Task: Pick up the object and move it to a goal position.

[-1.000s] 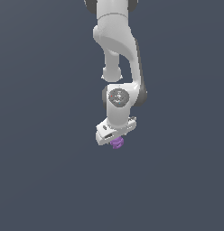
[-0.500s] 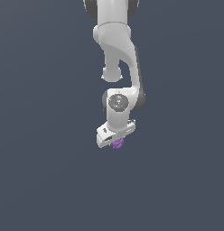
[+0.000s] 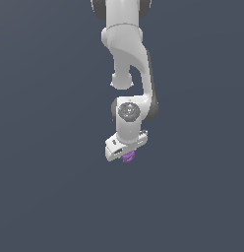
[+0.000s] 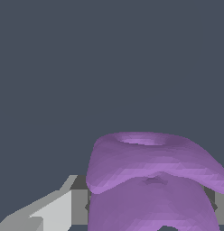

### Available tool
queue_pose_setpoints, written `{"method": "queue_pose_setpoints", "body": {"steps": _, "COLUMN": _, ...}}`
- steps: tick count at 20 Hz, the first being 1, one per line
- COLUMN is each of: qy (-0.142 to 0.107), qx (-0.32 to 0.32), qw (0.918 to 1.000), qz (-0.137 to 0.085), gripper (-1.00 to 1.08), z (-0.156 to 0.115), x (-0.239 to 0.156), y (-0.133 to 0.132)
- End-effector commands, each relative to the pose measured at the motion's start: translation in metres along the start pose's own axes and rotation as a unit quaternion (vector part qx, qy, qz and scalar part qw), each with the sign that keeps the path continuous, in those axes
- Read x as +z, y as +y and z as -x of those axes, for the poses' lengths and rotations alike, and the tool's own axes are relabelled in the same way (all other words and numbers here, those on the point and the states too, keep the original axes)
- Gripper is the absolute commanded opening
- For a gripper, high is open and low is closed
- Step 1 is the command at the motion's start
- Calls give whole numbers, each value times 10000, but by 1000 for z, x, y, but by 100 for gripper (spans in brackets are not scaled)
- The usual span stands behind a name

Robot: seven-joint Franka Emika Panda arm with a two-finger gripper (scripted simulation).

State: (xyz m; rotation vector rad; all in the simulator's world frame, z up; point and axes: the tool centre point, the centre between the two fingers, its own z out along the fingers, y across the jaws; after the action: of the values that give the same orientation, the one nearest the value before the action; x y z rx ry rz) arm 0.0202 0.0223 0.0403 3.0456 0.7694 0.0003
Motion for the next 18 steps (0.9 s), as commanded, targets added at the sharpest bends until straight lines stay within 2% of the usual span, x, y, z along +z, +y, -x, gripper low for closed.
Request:
{"method": "queue_pose_setpoints", "body": {"steps": 1, "qy": 1, "qx": -2, "qw": 10000, "qz": 0, "gripper": -100, "z": 0, "x": -1, "y": -2}}
{"method": "queue_pose_setpoints", "body": {"steps": 9, "qy": 1, "qx": -2, "qw": 10000, "qz": 0, "gripper": -100, "z": 5, "x": -21, "y": -22}}
{"method": "queue_pose_setpoints", "body": {"steps": 18, "qy": -2, "qx": -4, "qw": 10000, "qz": 6, "gripper": -100, "z": 19, "x": -73, "y": -75}}
